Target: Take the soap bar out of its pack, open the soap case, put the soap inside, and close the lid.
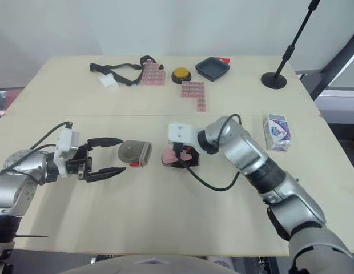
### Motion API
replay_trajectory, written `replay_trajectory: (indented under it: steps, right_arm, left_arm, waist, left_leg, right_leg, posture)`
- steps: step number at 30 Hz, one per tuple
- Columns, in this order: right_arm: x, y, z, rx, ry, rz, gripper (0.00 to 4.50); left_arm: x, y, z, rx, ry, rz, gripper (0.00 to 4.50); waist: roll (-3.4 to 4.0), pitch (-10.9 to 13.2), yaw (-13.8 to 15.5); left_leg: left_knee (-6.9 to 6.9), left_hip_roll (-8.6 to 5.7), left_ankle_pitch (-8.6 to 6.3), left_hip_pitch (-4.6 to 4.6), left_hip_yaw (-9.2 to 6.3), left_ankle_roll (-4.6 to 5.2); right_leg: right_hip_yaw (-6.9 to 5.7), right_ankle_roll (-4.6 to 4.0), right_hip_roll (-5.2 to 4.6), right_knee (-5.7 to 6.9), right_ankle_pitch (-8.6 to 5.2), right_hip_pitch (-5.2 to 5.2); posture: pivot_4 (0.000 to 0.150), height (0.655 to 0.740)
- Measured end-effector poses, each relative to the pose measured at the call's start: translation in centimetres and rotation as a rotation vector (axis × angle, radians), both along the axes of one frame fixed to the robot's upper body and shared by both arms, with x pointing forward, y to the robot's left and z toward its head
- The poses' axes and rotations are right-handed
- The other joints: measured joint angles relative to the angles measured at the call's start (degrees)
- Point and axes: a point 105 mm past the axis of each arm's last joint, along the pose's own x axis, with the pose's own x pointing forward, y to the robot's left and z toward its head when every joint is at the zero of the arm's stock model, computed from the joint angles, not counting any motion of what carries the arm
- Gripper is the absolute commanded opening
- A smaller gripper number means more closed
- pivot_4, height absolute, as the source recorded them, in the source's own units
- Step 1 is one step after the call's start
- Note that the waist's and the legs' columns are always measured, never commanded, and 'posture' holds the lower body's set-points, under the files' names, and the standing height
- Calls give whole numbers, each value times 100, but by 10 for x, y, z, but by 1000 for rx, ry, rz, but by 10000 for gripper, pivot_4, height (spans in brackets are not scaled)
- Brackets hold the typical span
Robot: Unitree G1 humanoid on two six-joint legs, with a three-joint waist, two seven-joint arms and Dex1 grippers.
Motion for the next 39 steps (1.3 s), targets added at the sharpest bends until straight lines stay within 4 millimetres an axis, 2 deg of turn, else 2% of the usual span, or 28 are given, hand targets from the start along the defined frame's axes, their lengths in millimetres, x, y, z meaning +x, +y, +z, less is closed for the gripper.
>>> replay_trajectory:
  steps: [3,7,10,15,20,28,39]
  right_arm:
    - [-5,-20,6,110,7,-31,44321]
    - [-34,-81,-14,253,78,-105,44321]
    - [-47,-104,-21,283,60,-125,44321]
    - [-51,-136,-26,289,-8,-186,44321]
    - [-56,-149,-34,278,-20,-216,44321]
    - [-59,-151,-37,278,-36,-229,44321]
    - [-59,-153,-39,277,-42,-240,44321]
  left_arm:
    - [5,1,0,49,-20,-25,45000]
    - [18,0,-3,228,-64,-164,45000]
    - [30,-2,-2,282,-59,-201,45000]
    - [48,-2,-7,372,-52,-244,45000]
    - [59,-4,-18,446,-5,-274,45000]
    - [68,-9,-29,489,0,-296,45000]
    - [68,-23,-44,520,-56,-343,45000]
  waist:
    - [-6,-4,15]
    - [-10,-7,179]
    - [-10,-7,134]
    - [-9,-7,-9]
    - [-9,-7,-4]
    - [-10,-7,49]
    - [-10,-7,83]
  left_leg:
    - [1,0,0,1,-1,0]
    - [-1,-2,-2,1,1,2]
    - [5,-2,1,3,5,5]
    - [3,-2,8,8,3,5]
    - [5,-2,7,-2,-1,8]
    - [5,-3,7,-2,-4,8]
    - [5,-3,7,-4,-5,10]
  right_leg:
    - [-1,0,0,1,0,2]
    - [2,0,-4,-11,0,5]
    - [6,0,-4,-3,0,-4]
    - [5,-6,-3,-4,0,-2]
    - [0,-7,-3,2,1,1]
    - [-6,-7,-5,-2,1,8]
    - [-13,-7,-9,-3,1,12]
  posture:
    - [1500,7400]
    - [1500,7400]
    - [1500,7400]
    - [1500,7400]
    - [1500,7400]
    - [1500,7400]
    - [1500,7400]
